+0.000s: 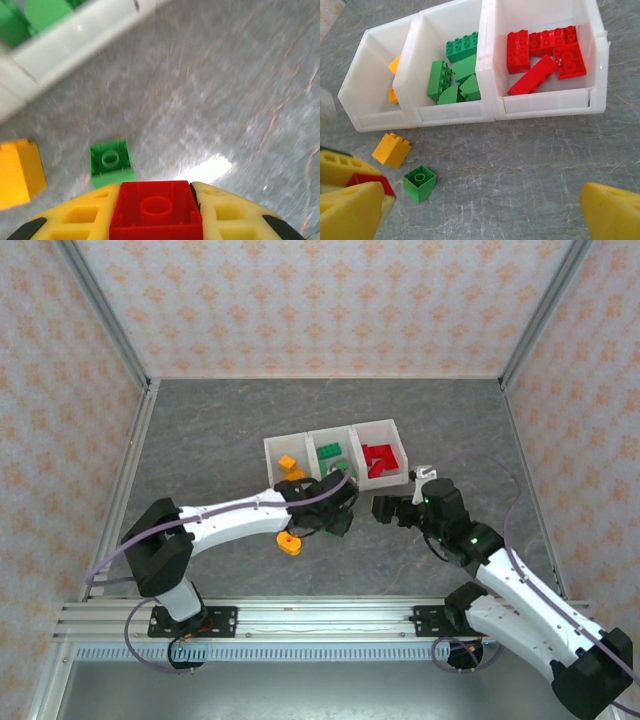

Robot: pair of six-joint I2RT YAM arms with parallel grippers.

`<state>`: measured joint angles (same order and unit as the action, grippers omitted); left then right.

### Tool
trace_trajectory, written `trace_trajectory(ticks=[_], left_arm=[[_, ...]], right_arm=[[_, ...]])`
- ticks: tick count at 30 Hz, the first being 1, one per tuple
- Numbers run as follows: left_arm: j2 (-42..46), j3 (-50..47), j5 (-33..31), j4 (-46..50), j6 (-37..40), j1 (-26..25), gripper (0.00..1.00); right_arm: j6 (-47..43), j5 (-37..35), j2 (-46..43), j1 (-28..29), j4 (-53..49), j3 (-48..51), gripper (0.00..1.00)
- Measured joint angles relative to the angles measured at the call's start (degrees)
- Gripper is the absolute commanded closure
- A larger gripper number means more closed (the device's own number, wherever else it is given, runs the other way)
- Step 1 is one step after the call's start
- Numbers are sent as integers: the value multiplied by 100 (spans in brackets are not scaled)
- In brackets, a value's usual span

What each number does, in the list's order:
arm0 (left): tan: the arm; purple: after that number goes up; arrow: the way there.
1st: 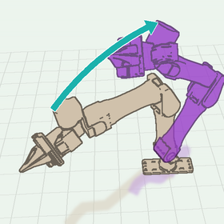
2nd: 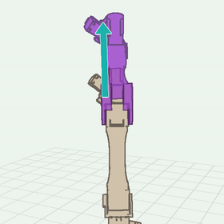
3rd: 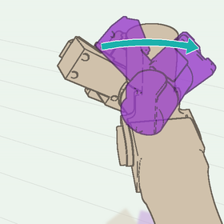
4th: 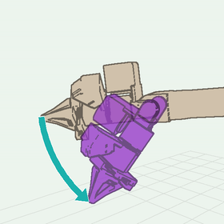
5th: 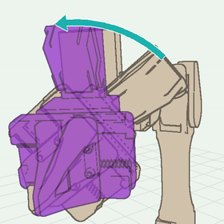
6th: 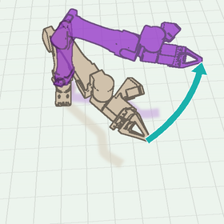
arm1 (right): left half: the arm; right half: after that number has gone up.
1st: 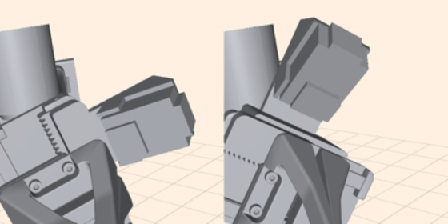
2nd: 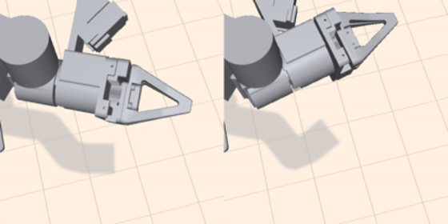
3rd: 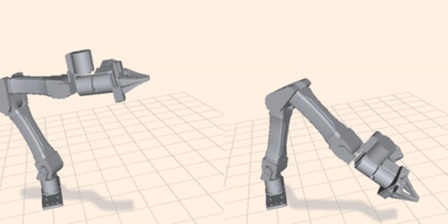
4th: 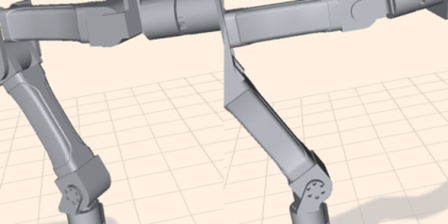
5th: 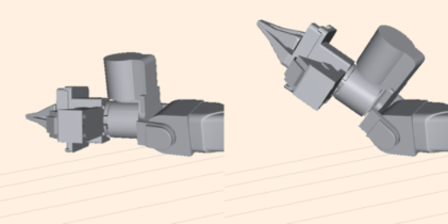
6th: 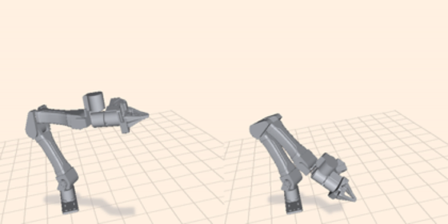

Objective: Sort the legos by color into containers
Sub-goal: Place the lego in the container.

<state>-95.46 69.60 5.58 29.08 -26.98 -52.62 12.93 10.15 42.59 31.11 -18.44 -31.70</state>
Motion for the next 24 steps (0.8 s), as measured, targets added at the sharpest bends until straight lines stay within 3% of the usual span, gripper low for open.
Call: trace_trajectory(ticks=[7, 17, 24], left_arm=[[-935, 1338, 129, -35, 146, 791, 75], [-3091, 4166, 350, 149, 424, 844, 72], [-3993, 5307, 365, 129, 245, 929, 48]], right_arm=[[15, -623, -743, -2, -17, 0, 0], [15, -1025, -1405, -2, 17, 11, 0], [15, -1023, -1392, -2, 46, 37, 0]])
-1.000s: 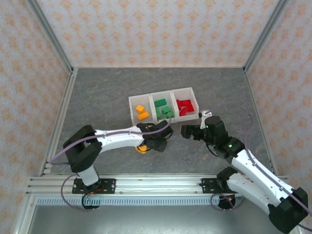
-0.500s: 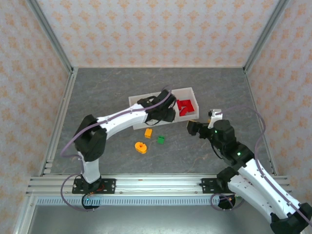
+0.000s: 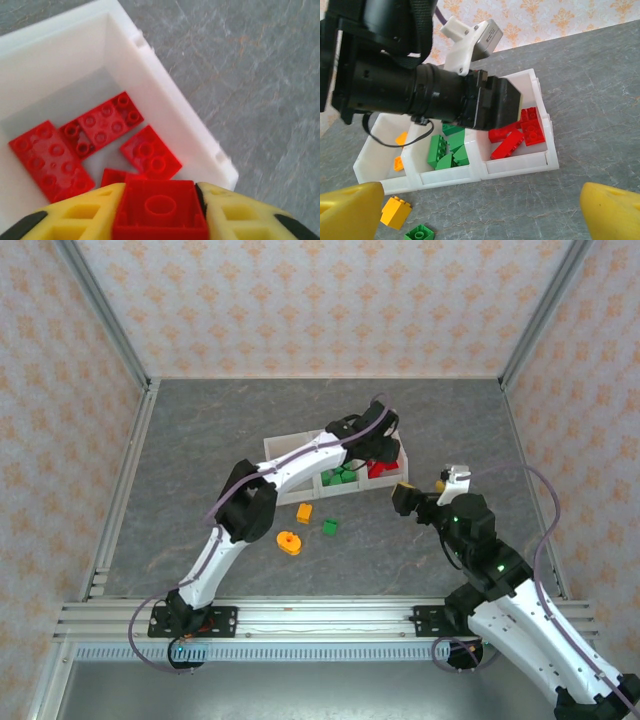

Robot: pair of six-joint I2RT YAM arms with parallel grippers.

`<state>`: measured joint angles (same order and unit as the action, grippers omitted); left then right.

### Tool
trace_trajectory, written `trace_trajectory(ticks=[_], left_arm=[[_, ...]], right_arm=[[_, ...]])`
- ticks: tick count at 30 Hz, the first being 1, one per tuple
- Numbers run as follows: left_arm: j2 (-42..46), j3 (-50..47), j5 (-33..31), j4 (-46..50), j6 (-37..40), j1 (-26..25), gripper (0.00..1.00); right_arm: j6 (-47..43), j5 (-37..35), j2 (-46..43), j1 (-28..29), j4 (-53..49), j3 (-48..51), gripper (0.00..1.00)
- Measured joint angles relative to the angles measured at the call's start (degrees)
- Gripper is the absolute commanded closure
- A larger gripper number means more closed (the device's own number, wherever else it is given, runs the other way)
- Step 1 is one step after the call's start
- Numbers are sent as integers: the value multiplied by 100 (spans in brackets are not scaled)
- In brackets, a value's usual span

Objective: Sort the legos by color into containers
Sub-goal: Place the lego in the container, then pick up the lego from the center of the table.

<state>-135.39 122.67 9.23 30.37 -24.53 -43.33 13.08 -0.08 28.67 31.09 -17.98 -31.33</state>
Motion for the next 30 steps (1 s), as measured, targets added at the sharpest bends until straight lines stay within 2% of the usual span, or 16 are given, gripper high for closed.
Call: trace_trajectory(ticks=[5, 12, 17, 23, 27, 30], left_arm=[[-151, 157, 114, -201, -264, 129, 32], [-35, 2, 90, -496, -374, 262, 1], [907, -1086, -55, -546, -214, 256, 1], [2789, -3176, -422, -901, -103, 157, 1], [3700, -4162, -848, -966, -103, -192, 2], [3978, -4618, -1147, -920, -192, -579, 4]], right_arm=[[0, 0, 48, 2, 2, 0, 0], [0, 0, 111, 0, 2, 0, 0], [0, -2, 111, 0, 2, 2, 0], [0, 0, 162, 0, 4, 2, 0], [0, 0, 256, 0, 2, 2, 0], [0, 0, 291, 0, 2, 2, 0]])
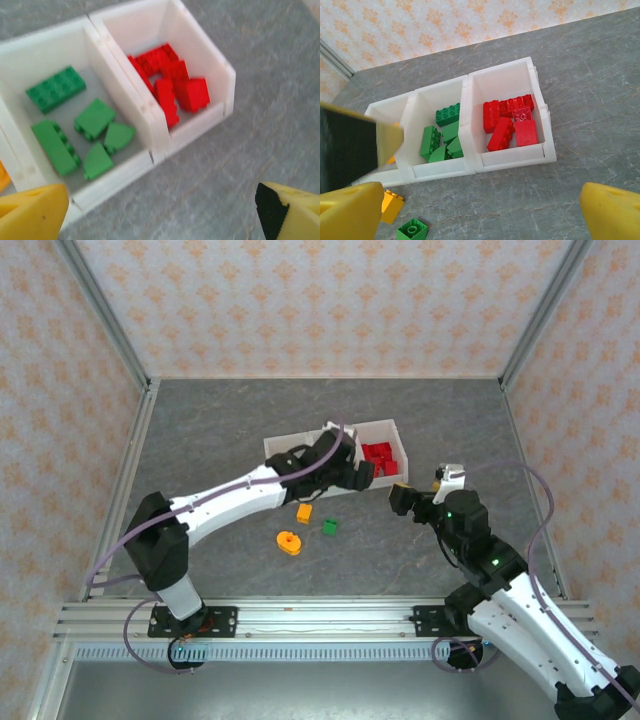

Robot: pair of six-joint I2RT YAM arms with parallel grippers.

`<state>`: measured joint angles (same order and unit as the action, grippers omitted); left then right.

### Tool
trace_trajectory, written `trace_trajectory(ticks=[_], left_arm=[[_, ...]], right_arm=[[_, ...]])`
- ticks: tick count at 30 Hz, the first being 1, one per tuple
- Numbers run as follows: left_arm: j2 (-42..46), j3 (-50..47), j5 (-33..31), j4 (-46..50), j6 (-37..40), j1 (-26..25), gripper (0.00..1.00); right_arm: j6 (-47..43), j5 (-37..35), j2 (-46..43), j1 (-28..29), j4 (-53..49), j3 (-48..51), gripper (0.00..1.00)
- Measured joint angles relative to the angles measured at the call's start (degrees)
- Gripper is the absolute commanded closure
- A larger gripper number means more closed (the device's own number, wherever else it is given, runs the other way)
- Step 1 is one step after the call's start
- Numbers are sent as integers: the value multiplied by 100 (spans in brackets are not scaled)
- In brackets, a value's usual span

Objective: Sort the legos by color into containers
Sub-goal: Pick up the lego from the center of the table.

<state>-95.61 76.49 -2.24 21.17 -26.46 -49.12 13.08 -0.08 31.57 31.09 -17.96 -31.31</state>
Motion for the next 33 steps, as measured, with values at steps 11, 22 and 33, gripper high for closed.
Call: trace_trajectory(ticks=[11, 22, 33], left_arm=[[26, -953, -437, 455, -671, -553, 7], [-713, -951, -444, 560, -1071, -564, 24], [-1003, -1056, -398, 487, -1331, -564, 33]], right_arm=[[0, 0, 4, 0, 0, 0, 0], [0, 0, 4, 0, 0, 0, 0], [0, -2, 4, 0, 0, 0, 0]])
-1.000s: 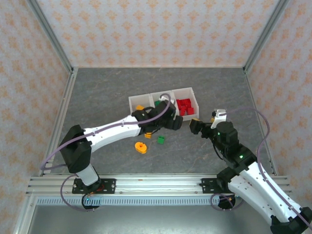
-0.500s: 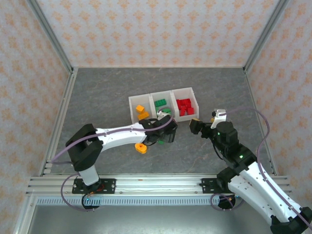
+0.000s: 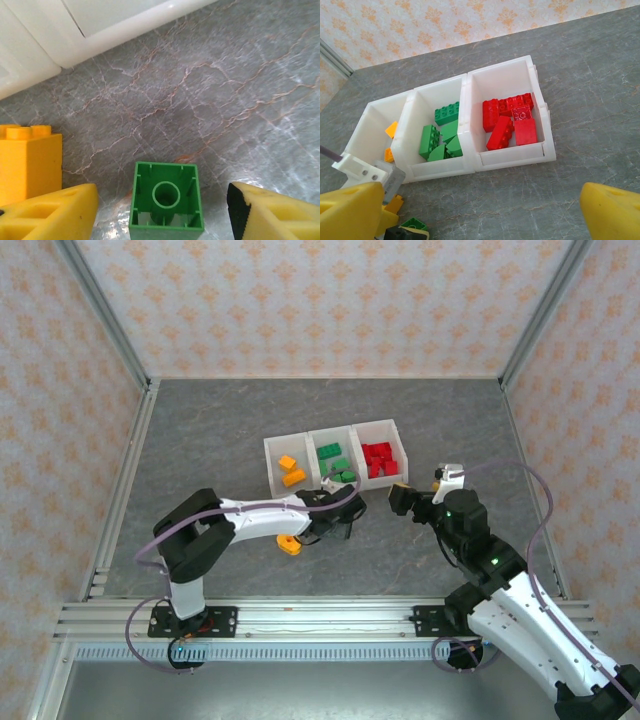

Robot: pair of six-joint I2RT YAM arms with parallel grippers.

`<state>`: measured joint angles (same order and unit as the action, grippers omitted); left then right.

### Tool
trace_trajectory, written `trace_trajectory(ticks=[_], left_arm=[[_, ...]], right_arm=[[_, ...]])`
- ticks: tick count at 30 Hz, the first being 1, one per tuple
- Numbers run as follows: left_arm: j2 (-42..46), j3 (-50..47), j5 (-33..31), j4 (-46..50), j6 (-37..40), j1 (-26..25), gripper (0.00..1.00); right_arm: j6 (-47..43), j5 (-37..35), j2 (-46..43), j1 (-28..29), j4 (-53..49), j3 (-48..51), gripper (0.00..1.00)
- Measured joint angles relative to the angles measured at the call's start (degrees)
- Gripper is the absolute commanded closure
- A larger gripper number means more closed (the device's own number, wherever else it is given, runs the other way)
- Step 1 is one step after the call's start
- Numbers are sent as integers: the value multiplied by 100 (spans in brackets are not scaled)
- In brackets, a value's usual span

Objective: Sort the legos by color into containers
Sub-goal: Pick up the lego from the center of the table.

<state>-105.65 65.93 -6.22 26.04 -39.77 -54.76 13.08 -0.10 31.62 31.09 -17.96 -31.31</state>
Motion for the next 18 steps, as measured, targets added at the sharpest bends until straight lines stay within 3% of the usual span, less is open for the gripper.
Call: trace_trajectory(ticks=[18], left_arm=[[-275, -15, -28, -299, -142, -74, 67]], right_arm=[[2, -20, 0, 0, 0, 0, 0]])
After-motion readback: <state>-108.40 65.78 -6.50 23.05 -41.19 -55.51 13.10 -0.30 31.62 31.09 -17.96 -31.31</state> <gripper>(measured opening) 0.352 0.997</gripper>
